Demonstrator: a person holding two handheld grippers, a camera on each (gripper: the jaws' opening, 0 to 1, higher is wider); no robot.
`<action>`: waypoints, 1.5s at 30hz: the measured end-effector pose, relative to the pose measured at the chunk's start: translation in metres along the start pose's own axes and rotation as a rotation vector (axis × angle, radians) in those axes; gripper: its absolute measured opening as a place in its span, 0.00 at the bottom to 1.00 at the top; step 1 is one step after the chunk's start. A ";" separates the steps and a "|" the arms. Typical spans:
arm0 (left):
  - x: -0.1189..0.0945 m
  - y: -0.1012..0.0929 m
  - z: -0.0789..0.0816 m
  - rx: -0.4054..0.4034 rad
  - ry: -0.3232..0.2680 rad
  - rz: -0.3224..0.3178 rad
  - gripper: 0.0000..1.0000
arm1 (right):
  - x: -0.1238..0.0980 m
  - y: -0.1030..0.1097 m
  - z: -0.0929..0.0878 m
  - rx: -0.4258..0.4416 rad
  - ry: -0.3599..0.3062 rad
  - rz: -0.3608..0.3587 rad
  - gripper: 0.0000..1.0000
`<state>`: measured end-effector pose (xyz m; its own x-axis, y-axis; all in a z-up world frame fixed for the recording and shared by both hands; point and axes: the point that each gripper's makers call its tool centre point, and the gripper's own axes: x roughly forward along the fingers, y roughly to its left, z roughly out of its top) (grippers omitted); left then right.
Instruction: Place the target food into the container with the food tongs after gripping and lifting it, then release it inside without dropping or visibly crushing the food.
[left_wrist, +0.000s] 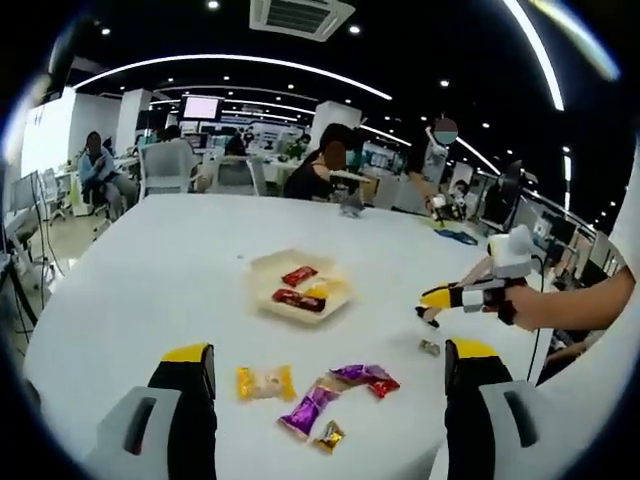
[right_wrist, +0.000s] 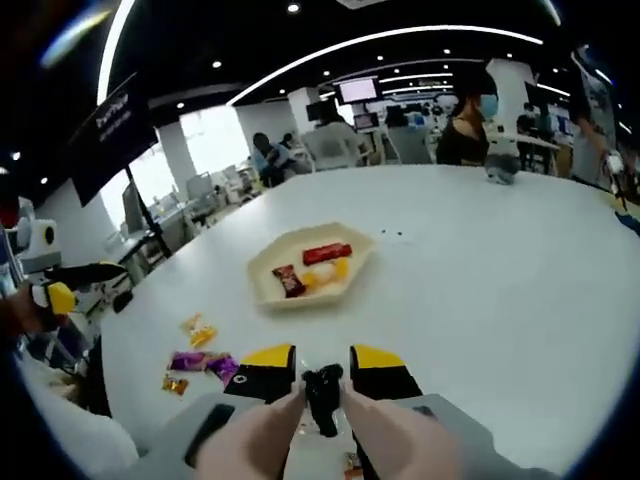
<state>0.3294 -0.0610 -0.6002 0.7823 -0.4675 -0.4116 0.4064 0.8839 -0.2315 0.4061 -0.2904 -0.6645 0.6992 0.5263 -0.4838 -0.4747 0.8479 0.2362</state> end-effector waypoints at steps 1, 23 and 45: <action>0.000 -0.001 -0.001 0.001 0.001 0.000 0.95 | -0.001 0.000 0.000 0.002 0.000 0.003 0.20; -0.009 0.049 0.017 0.059 -0.024 -0.119 0.95 | -0.001 0.064 0.065 -0.011 -0.044 -0.028 0.20; -0.028 0.112 -0.006 -0.026 -0.002 -0.156 0.94 | 0.080 0.081 0.160 0.004 -0.147 -0.097 0.21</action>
<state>0.3505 0.0508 -0.6197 0.7118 -0.5989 -0.3670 0.5108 0.8000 -0.3148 0.5096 -0.1689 -0.5491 0.8123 0.4459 -0.3760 -0.3994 0.8950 0.1984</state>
